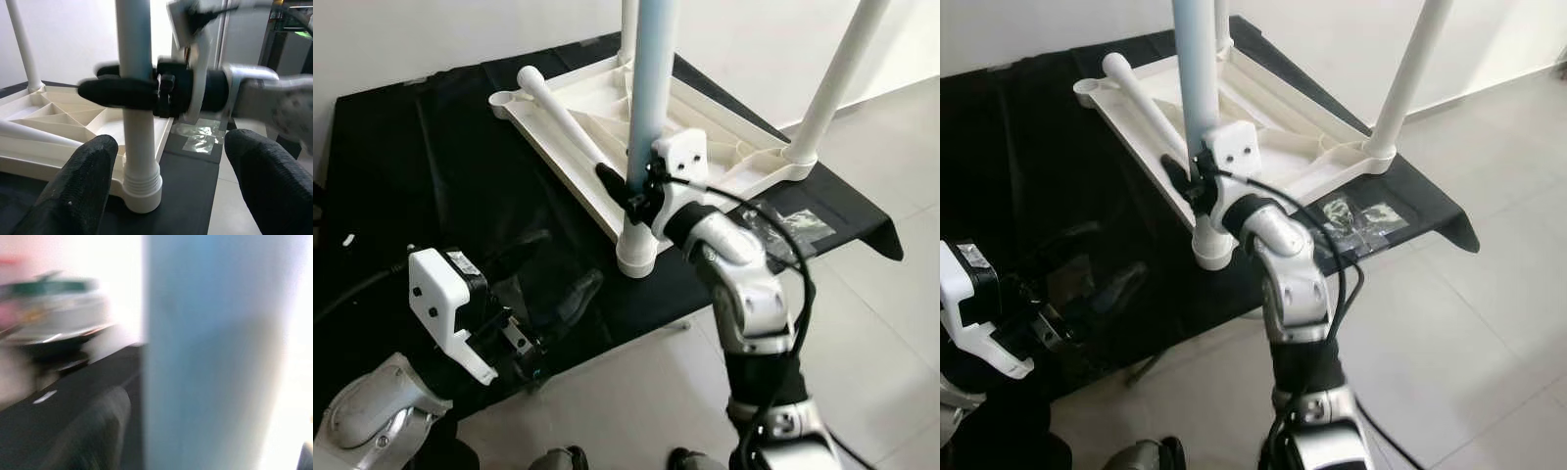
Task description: Building children table
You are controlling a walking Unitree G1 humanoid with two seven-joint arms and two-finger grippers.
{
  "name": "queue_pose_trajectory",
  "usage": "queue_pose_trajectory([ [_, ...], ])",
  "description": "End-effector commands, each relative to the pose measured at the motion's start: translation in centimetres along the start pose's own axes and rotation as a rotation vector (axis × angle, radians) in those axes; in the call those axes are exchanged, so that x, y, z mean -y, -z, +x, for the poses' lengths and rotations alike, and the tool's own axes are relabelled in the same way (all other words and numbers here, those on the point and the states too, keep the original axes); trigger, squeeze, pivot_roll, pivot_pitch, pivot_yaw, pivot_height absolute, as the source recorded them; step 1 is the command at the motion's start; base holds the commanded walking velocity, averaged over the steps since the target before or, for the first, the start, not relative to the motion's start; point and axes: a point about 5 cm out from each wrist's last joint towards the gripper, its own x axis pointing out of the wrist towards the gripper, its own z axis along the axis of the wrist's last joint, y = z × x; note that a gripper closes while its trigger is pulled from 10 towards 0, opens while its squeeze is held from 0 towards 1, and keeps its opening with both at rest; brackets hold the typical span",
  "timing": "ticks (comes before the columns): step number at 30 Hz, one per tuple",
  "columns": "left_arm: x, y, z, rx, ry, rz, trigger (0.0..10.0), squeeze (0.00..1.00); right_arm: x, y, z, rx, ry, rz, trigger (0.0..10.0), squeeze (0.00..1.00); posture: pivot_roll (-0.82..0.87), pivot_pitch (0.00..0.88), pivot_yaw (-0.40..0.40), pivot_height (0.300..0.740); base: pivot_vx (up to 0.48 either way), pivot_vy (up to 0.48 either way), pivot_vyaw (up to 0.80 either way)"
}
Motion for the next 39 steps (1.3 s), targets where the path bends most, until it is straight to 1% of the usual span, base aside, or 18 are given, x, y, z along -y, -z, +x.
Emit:
queue_pose_trajectory([
  [1, 0.0, 0.1, -0.3, -0.021, 0.001, -0.002, 10.0, 0.00, -0.5, -0.7, 0.3, 0.039, -0.131, -0.037, 10.0, 1.00, 0.08, 0.245, 0.023, 0.740, 0.000, 0.000, 0.00],
  [5, 0.1, 0.1, -0.3, -0.022, 0.000, -0.005, 10.0, 0.00, 0.1, -0.6, 0.5, 0.021, -0.184, -0.054, 10.0, 1.00, 0.09, 0.255, 0.020, 0.740, 0.000, 0.000, 0.00],
  [6, 0.2, 0.1, -0.3, -0.024, -0.002, -0.006, 10.0, 0.00, 0.6, -0.4, 0.5, -0.004, -0.251, -0.073, 10.0, 0.98, 0.10, 0.269, 0.018, 0.740, 0.000, 0.000, 0.00],
  [7, 0.3, -0.1, -0.4, -0.026, -0.009, -0.010, 10.0, 0.00, 1.1, -0.5, 0.5, -0.016, -0.340, -0.082, 10.0, 0.00, 0.10, 0.286, 0.019, 0.740, 0.000, 0.000, 0.00],
  [8, 0.3, -0.1, -0.6, -0.031, -0.016, -0.011, 10.0, 0.00, 1.8, -0.4, 0.4, -0.031, -0.405, -0.062, 10.0, 0.00, 0.10, 0.293, 0.021, 0.740, 0.000, 0.000, 0.00],
  [9, 0.3, -0.1, -0.6, -0.031, -0.016, -0.011, 10.0, 0.00, 1.8, -0.4, 0.4, -0.031, -0.405, -0.062, 10.0, 0.00, 0.10, 0.293, 0.021, 0.740, 0.000, 0.000, 0.00],
  [11, 0.5, -0.1, -1.1, -0.051, -0.039, -0.014, 10.0, 0.00, 2.9, -0.7, 0.1, -0.051, -0.507, -0.075, 10.0, 0.00, 0.12, 0.319, 0.026, 0.740, 0.000, 0.000, 0.00],
  [14, 0.5, -0.1, -1.3, -0.061, -0.055, -0.011, 10.0, 0.00, 3.2, -0.9, 0.0, -0.056, -0.541, -0.071, 10.0, 0.00, 0.12, 0.334, 0.029, 0.740, 0.000, 0.000, 0.00],
  [16, 0.0, 0.0, -2.1, -0.083, -0.122, 0.006, 10.0, 0.00, 3.9, -1.4, -0.3, -0.061, -0.640, -0.057, 10.0, 0.00, 0.13, 0.355, 0.038, 0.740, 0.000, 0.000, 0.00],
  [17, 0.0, 0.0, -2.1, -0.083, -0.122, 0.006, 10.0, 0.00, 3.9, -1.4, -0.3, -0.061, -0.640, -0.057, 10.0, 0.00, 0.13, 0.355, 0.038, 0.740, 0.000, 0.000, 0.00],
  [18, -0.4, 0.1, -2.5, -0.099, -0.172, 0.022, 10.0, 0.00, 4.4, -1.6, -0.4, -0.066, -0.683, -0.052, 10.0, 0.00, 0.13, 0.360, 0.037, 0.740, 0.000, 0.000, 0.00],
  [23, -0.9, 0.3, -3.2, -0.121, -0.227, 0.036, 10.0, 0.00, 4.9, -1.7, -0.6, -0.085, -0.756, -0.053, 10.0, 0.00, 0.14, 0.367, 0.034, 0.740, 0.000, 0.000, 0.00],
  [25, -0.9, 0.3, -3.6, -0.135, -0.253, 0.054, 10.0, 0.00, 5.0, -1.5, -0.8, -0.127, -0.843, -0.053, 10.0, 0.00, 0.14, 0.369, 0.025, 0.740, 0.000, 0.000, 0.00],
  [26, -0.9, 0.3, -3.6, -0.135, -0.253, 0.054, 10.0, 0.00, 5.0, -1.5, -0.8, -0.127, -0.843, -0.053, 10.0, 0.00, 0.14, 0.369, 0.025, 0.740, 0.000, 0.000, 0.00],
  [27, -0.9, 0.2, -3.7, -0.135, -0.260, 0.058, 10.0, 0.00, 5.0, -1.4, -0.9, -0.147, -0.871, -0.056, 4.4, 0.00, 0.14, 0.368, 0.021, 0.740, 0.000, 0.000, 0.00],
  [29, -0.9, 0.2, -3.7, -0.135, -0.260, 0.058, 10.0, 0.00, 5.0, -1.4, -0.9, -0.147, -0.871, -0.056, 4.4, 0.00, 0.14, 0.368, 0.021, 0.740, 0.000, 0.000, 0.00],
  [30, -0.7, 0.1, -3.8, -0.134, -0.264, 0.060, 10.0, 0.00, 4.9, -1.3, -1.0, -0.168, -0.894, -0.056, 0.0, 0.00, 0.14, 0.366, 0.016, 0.740, 0.000, 0.000, 0.00],
  [39, 0.1, -0.2, -3.6, -0.114, -0.237, 0.035, 10.0, 0.00, 5.2, -0.9, -1.1, -0.191, -0.886, -0.087, 0.0, 0.00, 0.13, 0.354, 0.003, 0.740, 0.000, 0.000, 0.00],
])
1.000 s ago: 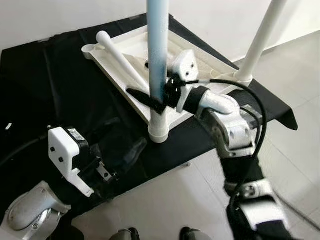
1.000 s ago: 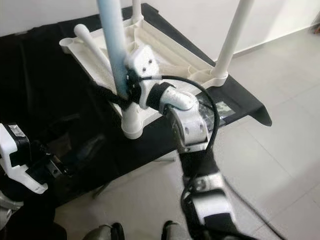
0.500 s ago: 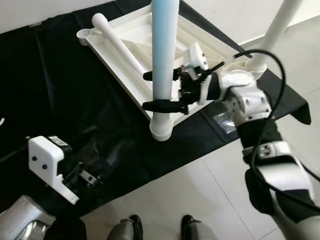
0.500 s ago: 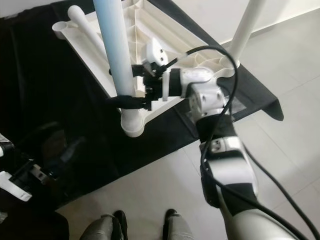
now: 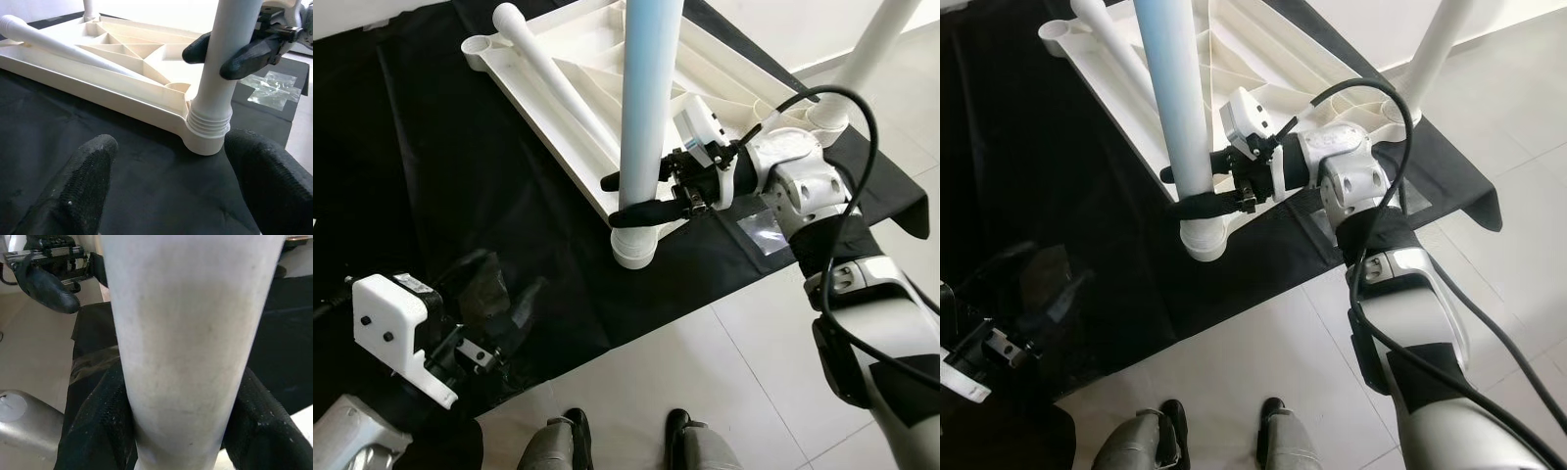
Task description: Building children table
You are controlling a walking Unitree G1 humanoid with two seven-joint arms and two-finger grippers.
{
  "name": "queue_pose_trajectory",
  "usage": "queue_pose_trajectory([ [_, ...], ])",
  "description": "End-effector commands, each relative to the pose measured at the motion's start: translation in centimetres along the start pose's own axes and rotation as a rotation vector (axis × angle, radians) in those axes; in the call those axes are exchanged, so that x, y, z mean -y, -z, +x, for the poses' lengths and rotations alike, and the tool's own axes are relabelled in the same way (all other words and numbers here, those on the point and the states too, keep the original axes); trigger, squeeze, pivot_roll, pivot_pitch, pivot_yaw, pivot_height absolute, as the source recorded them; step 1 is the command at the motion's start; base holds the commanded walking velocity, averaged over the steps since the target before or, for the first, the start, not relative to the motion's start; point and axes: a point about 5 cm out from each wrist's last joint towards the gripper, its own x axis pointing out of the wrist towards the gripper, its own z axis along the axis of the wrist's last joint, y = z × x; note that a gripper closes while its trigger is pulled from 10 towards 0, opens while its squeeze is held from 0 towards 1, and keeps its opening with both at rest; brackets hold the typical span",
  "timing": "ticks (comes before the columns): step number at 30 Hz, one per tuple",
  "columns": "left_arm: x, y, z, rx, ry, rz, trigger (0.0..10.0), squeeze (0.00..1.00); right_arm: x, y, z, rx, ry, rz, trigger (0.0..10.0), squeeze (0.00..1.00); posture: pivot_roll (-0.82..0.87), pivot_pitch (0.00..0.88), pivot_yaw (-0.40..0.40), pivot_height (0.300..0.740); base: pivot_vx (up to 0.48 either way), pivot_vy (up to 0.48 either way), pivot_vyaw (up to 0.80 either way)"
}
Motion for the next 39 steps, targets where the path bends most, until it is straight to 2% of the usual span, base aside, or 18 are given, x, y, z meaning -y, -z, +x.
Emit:
queue_pose_trajectory([
  [1, 0.5, -0.2, -0.1, 0.007, 0.010, -0.002, 10.0, 0.00, 0.1, 0.5, -0.1, -0.008, 0.013, 0.007, 0.0, 0.00, 0.12, 0.349, -0.003, 0.740, 0.000, 0.000, 0.00],
  [4, 0.5, -0.2, 0.0, 0.014, 0.011, -0.004, 10.0, 0.00, 0.3, 0.7, -0.4, -0.009, 0.069, -0.007, 0.0, 0.00, 0.11, 0.349, -0.006, 0.740, 0.000, 0.000, 0.00],
  [5, 0.5, -0.3, 0.1, 0.024, 0.011, -0.006, 10.0, 0.00, 0.1, 1.3, -0.7, -0.009, 0.171, 0.006, 0.0, 0.00, 0.10, 0.347, -0.015, 0.740, 0.000, 0.000, 0.00],
  [7, 0.5, -0.3, 0.1, 0.024, 0.011, -0.006, 10.0, 0.00, 0.1, 1.3, -0.7, -0.009, 0.171, 0.006, 0.0, 0.00, 0.10, 0.347, -0.015, 0.740, 0.000, 0.000, 0.00],
  [8, 0.6, -0.2, 0.2, 0.031, 0.011, -0.009, 10.0, 0.00, -0.3, 2.6, 0.1, -0.010, 0.374, 0.073, 0.0, 0.00, 0.09, 0.342, -0.025, 0.740, 0.000, 0.000, 0.00],
  [10, 0.6, -0.2, 0.2, 0.031, 0.011, -0.009, 10.0, 0.00, -0.3, 2.6, 0.1, -0.010, 0.374, 0.073, 0.0, 0.00, 0.09, 0.342, -0.025, 0.740, 0.000, 0.000, 0.00],
  [11, 0.6, -0.1, 0.4, 0.035, 0.012, -0.018, 10.0, 0.00, -2.9, 5.3, 2.7, -0.042, 0.655, 0.240, 0.0, 0.00, 0.08, 0.336, -0.014, 0.740, 0.000, 0.000, 0.00],
  [13, 0.6, -0.1, 0.4, 0.035, 0.012, -0.018, 10.0, 0.00, -2.9, 5.3, 2.7, -0.042, 0.655, 0.240, 0.0, 0.00, 0.08, 0.336, -0.014, 0.740, 0.000, 0.000, 0.00],
  [15, 0.9, 0.5, 1.5, 0.051, 0.040, -0.043, 10.0, 0.00, -9.3, 7.8, 6.1, -0.092, 1.107, 0.417, 0.0, 0.00, 0.06, 0.319, 0.015, 0.740, 0.000, 0.000, 0.00],
  [23, 0.9, 0.4, 1.9, 0.065, 0.052, -0.045, 10.0, 0.00, -8.1, 7.1, 7.0, -0.020, 1.135, 0.418, 0.0, 0.00, 0.05, 0.304, 0.014, 0.740, 0.000, 0.000, 0.00],
  [24, 0.8, 0.3, 1.9, 0.070, 0.050, -0.043, 10.0, 0.00, -7.6, 6.8, 6.9, -0.004, 1.145, 0.410, 10.0, 0.00, 0.04, 0.306, 0.002, 0.740, 0.000, 0.000, 0.00],
  [30, 0.8, 0.3, 1.9, 0.075, 0.049, -0.043, 10.0, 0.00, -6.6, 6.0, 6.7, 0.041, 1.089, 0.358, 10.0, 0.00, 0.03, 0.303, 0.003, 0.740, 0.000, 0.000, 0.00],
  [31, 0.8, 0.3, 2.0, 0.076, 0.050, -0.045, 10.0, 0.00, -6.4, 5.2, 6.6, 0.063, 1.077, 0.351, 10.0, 0.56, 0.02, 0.299, 0.003, 0.740, 0.000, 0.000, 0.00],
  [32, 0.8, 0.3, 2.0, 0.076, 0.050, -0.045, 10.0, 0.00, -6.4, 5.2, 6.6, 0.063, 1.077, 0.351, 10.0, 0.56, 0.02, 0.299, 0.003, 0.740, 0.000, 0.000, 0.00],
  [33, 0.9, 0.4, 2.1, 0.077, 0.054, -0.045, 10.0, 0.00, -5.7, 3.9, 6.3, 0.120, 0.986, 0.320, 10.0, 1.00, 0.02, 0.295, 0.008, 0.740, 0.000, 0.000, 0.00],
  [34, 0.9, 0.4, 2.1, 0.077, 0.054, -0.045, 10.0, 0.00, -5.7, 3.9, 6.3, 0.120, 0.986, 0.320, 10.0, 1.00, 0.02, 0.295, 0.008, 0.740, 0.000, 0.000, 0.00],
  [37, 0.9, 0.4, 2.4, 0.082, 0.059, -0.037, 10.0, 0.00, -4.5, 1.2, 5.5, 0.202, 0.681, 0.226, 10.0, 1.00, 0.04, 0.293, 0.009, 0.740, 0.000, 0.000, 0.00],
  [39, 0.8, 0.3, 2.4, 0.082, 0.059, -0.034, 10.0, 0.00, -4.3, 1.0, 5.1, 0.188, 0.614, 0.186, 10.0, 1.00, 0.04, 0.290, 0.009, 0.740, 0.000, 0.000, 0.00],
])
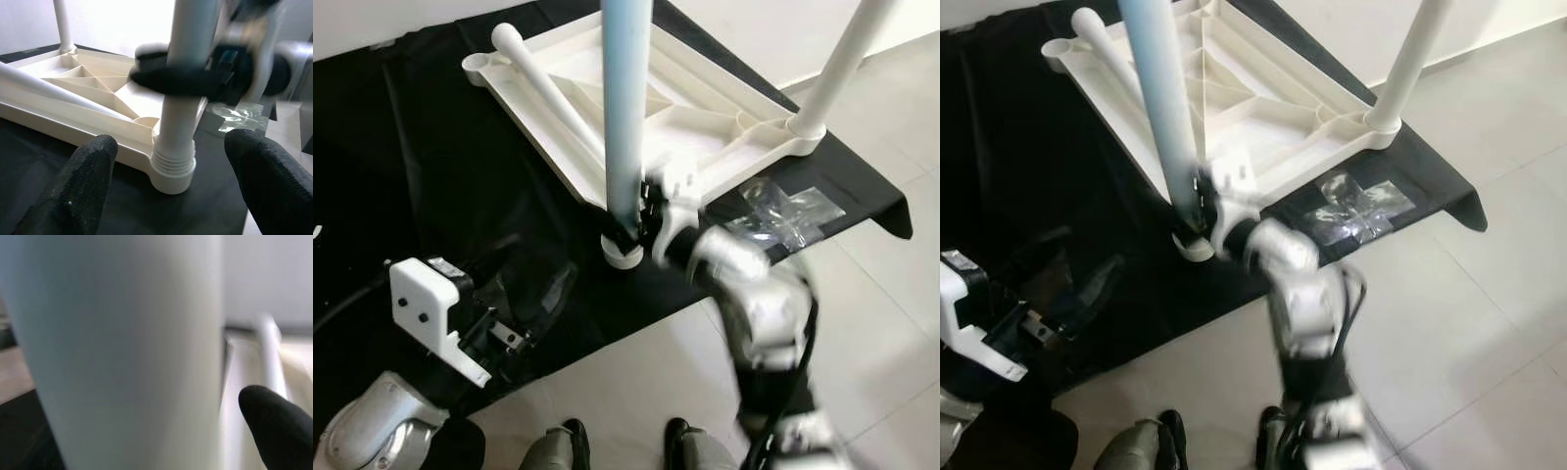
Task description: Building children table
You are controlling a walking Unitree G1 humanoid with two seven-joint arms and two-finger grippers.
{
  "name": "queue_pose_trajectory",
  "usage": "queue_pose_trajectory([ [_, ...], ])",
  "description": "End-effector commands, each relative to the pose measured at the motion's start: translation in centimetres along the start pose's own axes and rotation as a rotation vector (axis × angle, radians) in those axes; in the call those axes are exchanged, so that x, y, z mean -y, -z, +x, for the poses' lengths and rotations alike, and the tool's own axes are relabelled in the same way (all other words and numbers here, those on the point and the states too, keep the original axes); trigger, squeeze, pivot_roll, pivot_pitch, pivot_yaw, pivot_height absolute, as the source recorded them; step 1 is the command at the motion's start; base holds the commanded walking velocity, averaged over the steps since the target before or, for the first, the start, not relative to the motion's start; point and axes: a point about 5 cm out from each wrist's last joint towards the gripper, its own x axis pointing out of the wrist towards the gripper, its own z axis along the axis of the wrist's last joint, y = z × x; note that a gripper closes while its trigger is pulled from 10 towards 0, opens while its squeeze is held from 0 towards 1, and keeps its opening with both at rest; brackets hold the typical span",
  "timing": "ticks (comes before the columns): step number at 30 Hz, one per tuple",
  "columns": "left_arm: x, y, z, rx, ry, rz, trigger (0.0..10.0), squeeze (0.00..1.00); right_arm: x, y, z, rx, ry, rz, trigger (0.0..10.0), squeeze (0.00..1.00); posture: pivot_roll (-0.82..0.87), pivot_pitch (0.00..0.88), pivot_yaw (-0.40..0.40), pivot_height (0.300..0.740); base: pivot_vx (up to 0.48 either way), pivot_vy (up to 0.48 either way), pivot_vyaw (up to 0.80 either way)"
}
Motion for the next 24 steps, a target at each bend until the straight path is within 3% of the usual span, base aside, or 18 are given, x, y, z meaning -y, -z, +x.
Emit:
queue_pose_trajectory([
  [1, 0.1, 0.2, -0.2, -0.007, -0.002, 0.001, 10.0, 0.00, -0.6, 1.3, -0.2, -0.016, -0.174, 0.027, 10.0, 0.84, 0.04, 0.290, 0.009, 0.740, 0.000, 0.000, 0.00],
  [2, 0.1, 0.1, -0.2, -0.009, -0.003, 0.002, 10.0, 0.00, -0.5, 1.1, -0.5, -0.014, -0.246, 0.001, 10.0, 0.84, 0.05, 0.289, 0.010, 0.740, 0.000, 0.000, 0.00],
  [3, 0.0, 0.1, -0.3, -0.012, -0.005, 0.008, 10.0, 0.00, 0.0, 1.1, -0.6, -0.023, -0.302, 0.004, 10.0, 0.00, 0.05, 0.288, 0.011, 0.740, 0.000, 0.000, 0.00],
  [6, 0.0, 0.1, -0.4, -0.014, -0.006, 0.011, 10.0, 0.00, 0.5, 1.1, -0.6, -0.028, -0.330, 0.016, 10.0, 0.00, 0.05, 0.288, 0.011, 0.740, 0.000, 0.000, 0.00],
  [8, 0.0, 0.0, -0.5, -0.018, -0.009, 0.016, 10.0, 0.00, 2.2, 0.8, -0.1, -0.035, -0.369, 0.004, 10.0, 0.00, 0.07, 0.295, 0.014, 0.740, 0.000, 0.000, 0.00],
  [16, 0.2, -0.1, -0.8, -0.027, -0.006, 0.017, 10.0, 0.00, 4.0, 0.4, 0.6, -0.031, -0.497, 0.041, 10.0, 0.00, 0.08, 0.302, 0.011, 0.740, 0.000, 0.000, 0.00],
  [17, 0.2, -0.1, -0.9, -0.027, -0.007, 0.018, 10.0, 0.00, 4.1, 0.5, 0.7, -0.028, -0.526, 0.060, 0.0, 0.00, 0.08, 0.302, 0.014, 0.740, 0.000, 0.000, 0.00],
  [24, 0.1, -0.2, -1.0, -0.031, -0.011, 0.021, 10.0, 0.00, 4.5, 0.6, 0.8, -0.020, -0.552, 0.088, 0.0, 0.00, 0.09, 0.307, 0.009, 0.740, 0.000, 0.000, 0.00],
])
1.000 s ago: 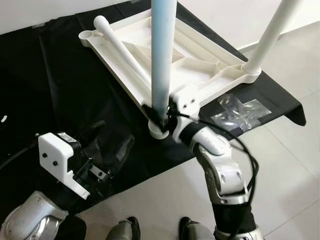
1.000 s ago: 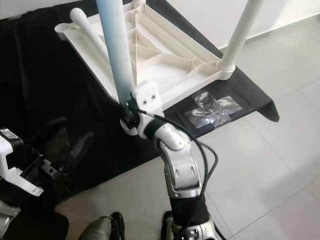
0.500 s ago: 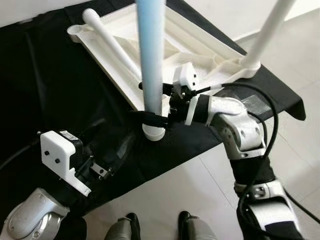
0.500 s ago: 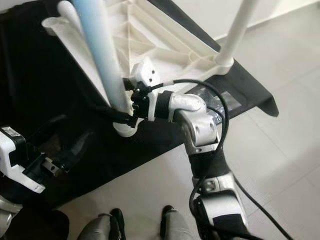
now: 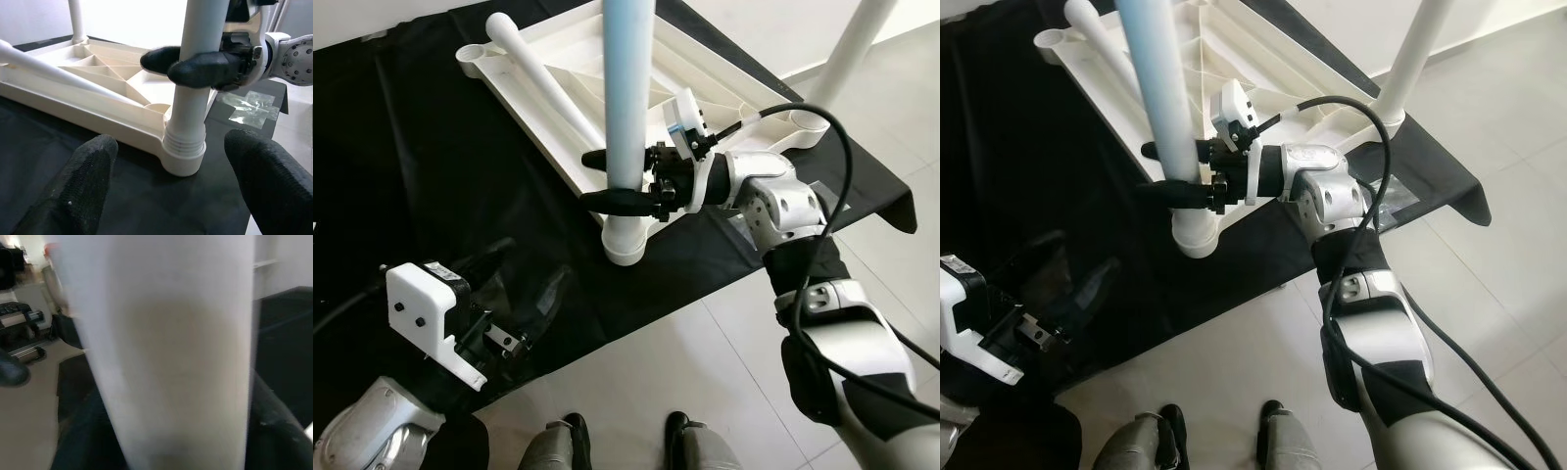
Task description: Building children table
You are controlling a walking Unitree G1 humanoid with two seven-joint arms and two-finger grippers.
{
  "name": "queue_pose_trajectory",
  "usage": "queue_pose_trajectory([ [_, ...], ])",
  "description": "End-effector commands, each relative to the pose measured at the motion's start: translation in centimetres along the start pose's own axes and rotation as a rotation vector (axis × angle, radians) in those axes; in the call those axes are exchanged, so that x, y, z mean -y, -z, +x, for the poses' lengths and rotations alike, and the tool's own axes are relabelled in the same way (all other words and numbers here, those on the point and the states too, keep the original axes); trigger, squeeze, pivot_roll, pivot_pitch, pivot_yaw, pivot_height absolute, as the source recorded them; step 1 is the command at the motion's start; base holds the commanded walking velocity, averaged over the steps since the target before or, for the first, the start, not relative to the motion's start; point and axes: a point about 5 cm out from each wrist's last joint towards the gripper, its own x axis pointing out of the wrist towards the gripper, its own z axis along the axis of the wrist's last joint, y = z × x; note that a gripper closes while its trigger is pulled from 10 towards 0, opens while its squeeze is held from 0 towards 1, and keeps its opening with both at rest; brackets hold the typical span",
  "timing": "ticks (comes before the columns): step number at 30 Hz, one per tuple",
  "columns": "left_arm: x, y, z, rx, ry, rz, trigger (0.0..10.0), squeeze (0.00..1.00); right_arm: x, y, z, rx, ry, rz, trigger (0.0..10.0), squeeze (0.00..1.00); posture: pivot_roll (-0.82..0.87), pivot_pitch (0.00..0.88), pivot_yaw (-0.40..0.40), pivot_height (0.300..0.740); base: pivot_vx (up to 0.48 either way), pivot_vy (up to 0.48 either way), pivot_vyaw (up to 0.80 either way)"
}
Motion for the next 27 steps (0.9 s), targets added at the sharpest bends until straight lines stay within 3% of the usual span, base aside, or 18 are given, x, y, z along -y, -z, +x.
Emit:
queue_pose_trajectory([
  [1, 0.1, -0.2, -0.3, -0.015, 0.010, 0.010, 10.0, 0.00, 0.0, -0.1, 0.4, 0.024, -0.040, 0.010, 0.0, 0.00, 0.09, 0.307, 0.009, 0.740, 0.000, 0.000, 0.00],
  [6, 0.0, -0.1, -0.3, -0.014, 0.011, 0.011, 10.0, 0.00, 0.2, -0.2, -0.1, 0.036, -0.014, -0.009, 0.0, 0.00, 0.07, 0.299, 0.006, 0.740, 0.000, 0.000, 0.00],
  [10, 0.1, 0.0, -0.2, -0.010, 0.014, 0.011, 10.0, 0.00, 0.3, 0.0, -0.8, 0.044, 0.103, -0.045, 0.0, 0.00, 0.06, 0.294, -0.004, 0.740, 0.000, 0.000, 0.00],
  [14, 0.1, 0.0, -0.1, -0.010, 0.014, 0.011, 10.0, 0.00, 0.4, 0.1, -0.9, 0.044, 0.143, -0.051, 0.0, 0.00, 0.06, 0.294, -0.004, 0.740, 0.000, 0.000, 0.00],
  [15, 0.1, 0.0, -0.2, -0.009, 0.013, 0.011, 10.0, 0.00, -0.3, 1.2, -0.3, 0.054, 0.307, -0.021, 0.0, 0.00, 0.05, 0.294, -0.017, 0.740, 0.000, 0.000, 0.00],
  [17, 0.1, 0.0, -0.2, -0.009, 0.013, 0.011, 10.0, 0.00, -0.3, 1.2, -0.3, 0.054, 0.307, -0.021, 0.0, 0.00, 0.05, 0.294, -0.017, 0.740, 0.000, 0.000, 0.00],
  [18, 0.0, 0.1, -0.3, -0.010, 0.012, 0.010, 10.0, 0.00, -2.3, 3.9, 0.4, -0.072, 0.636, -0.052, 0.0, 0.00, 0.03, 0.296, -0.006, 0.740, 0.000, 0.000, 0.00],
  [21, 0.0, 0.1, -0.3, -0.010, 0.012, 0.010, 10.0, 0.00, -2.3, 3.9, 0.4, -0.072, 0.636, -0.052, 0.0, 0.00, 0.03, 0.296, -0.006, 0.740, 0.000, 0.000, 0.00],
  [22, 0.0, 0.2, -0.1, -0.005, 0.020, -0.002, 10.0, 0.00, -5.7, 5.9, 1.2, -0.131, 0.833, -0.051, 0.0, 0.00, 0.02, 0.302, 0.013, 0.740, 0.000, 0.000, 0.00],
  [24, 0.0, 0.2, -0.1, -0.005, 0.020, -0.002, 10.0, 0.00, -5.7, 5.9, 1.2, -0.131, 0.833, -0.051, 0.0, 0.00, 0.02, 0.302, 0.013, 0.740, 0.000, 0.000, 0.00],
  [25, 0.0, 0.3, 0.3, -0.001, 0.039, -0.008, 10.0, 0.00, -7.3, 6.4, 1.3, -0.139, 0.993, -0.059, 0.0, 0.00, 0.01, 0.279, 0.023, 0.740, 0.000, 0.000, 0.00],
  [27, 0.0, 0.3, 0.3, -0.001, 0.039, -0.008, 10.0, 0.00, -7.3, 6.4, 1.3, -0.139, 0.993, -0.059, 0.0, 0.00, 0.01, 0.279, 0.023, 0.740, 0.000, 0.000, 0.00],
])
